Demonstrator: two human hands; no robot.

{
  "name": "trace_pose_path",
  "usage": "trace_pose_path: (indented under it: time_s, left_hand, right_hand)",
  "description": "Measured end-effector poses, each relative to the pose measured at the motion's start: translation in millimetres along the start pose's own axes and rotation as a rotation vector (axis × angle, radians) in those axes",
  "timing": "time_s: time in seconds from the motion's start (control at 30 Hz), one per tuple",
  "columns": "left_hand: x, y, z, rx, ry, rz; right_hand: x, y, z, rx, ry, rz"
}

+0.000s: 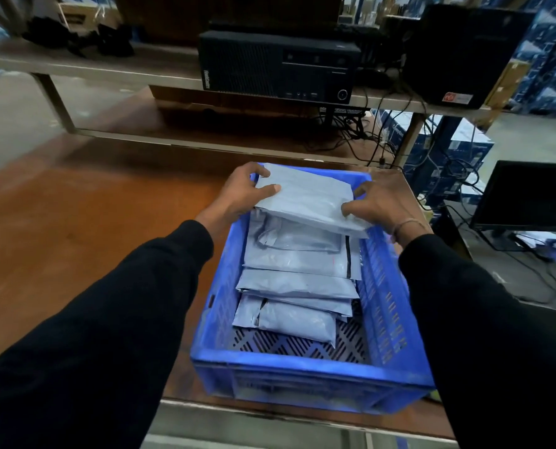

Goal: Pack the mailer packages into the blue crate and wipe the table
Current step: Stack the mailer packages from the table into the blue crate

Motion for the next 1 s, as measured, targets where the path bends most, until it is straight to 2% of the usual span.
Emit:
trace_pose_path:
  time_s: [0.17,0.3,0.4,0.47,0.57,0.67,0.73,0.87,0.93,1.0]
  left_hand:
    - [-10,-7,3,-0.168,-0.120,0.060]
    - [-26,-5,5,-0.174,-0.173,0.049]
    - [-36,-1,3,-0.120,-0.242,0.017]
    - [-40,-1,5,-0.095,-0.294,-0.007]
    - [-46,5,9,-0.185,-0.308,-0.027]
    - [-50,16,4,-0.133,-0.291,-0.033]
    - [-55,22,7,-0.055,-0.427,-0.075]
    - [-79,28,33,0.219,-0.822,-0.195]
    - [-89,24,49,0.354,-0.940,-0.257]
    - [-91,18,65,0.597,-1.006,-0.230]
  right_hand:
    - [-7,6,3,0.267,-0.087,0.012]
    - [-13,-1,16,0.180,-0.236,-0.022]
    - [-18,-8,20,-0.113,-0.321,-0.017]
    - [-19,-9,20,-0.198,-0.318,-0.031]
    - [-18,-6,15,-0.019,-0.299,-0.106]
    - [-26,-7,6,0.048,-0.321,-0.115]
    - [-34,-8,7,0.004,-0.426,-0.089]
    - [-61,-4,37,-0.243,-0.738,-0.038]
    - [-70,-6,56,-0.454,-0.803,-0.072]
    - [-71,-6,73,-0.573,-0.809,-0.095]
Point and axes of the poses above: each hand's wrist, its own x-axis towards the middle knuckle, its own z-axis out of the palm, y = z × x, the point moved 7 cm from there along x, towards the middle knuckle, and after that the axes turned 15 degrees about -y, right-handed, at the moved point
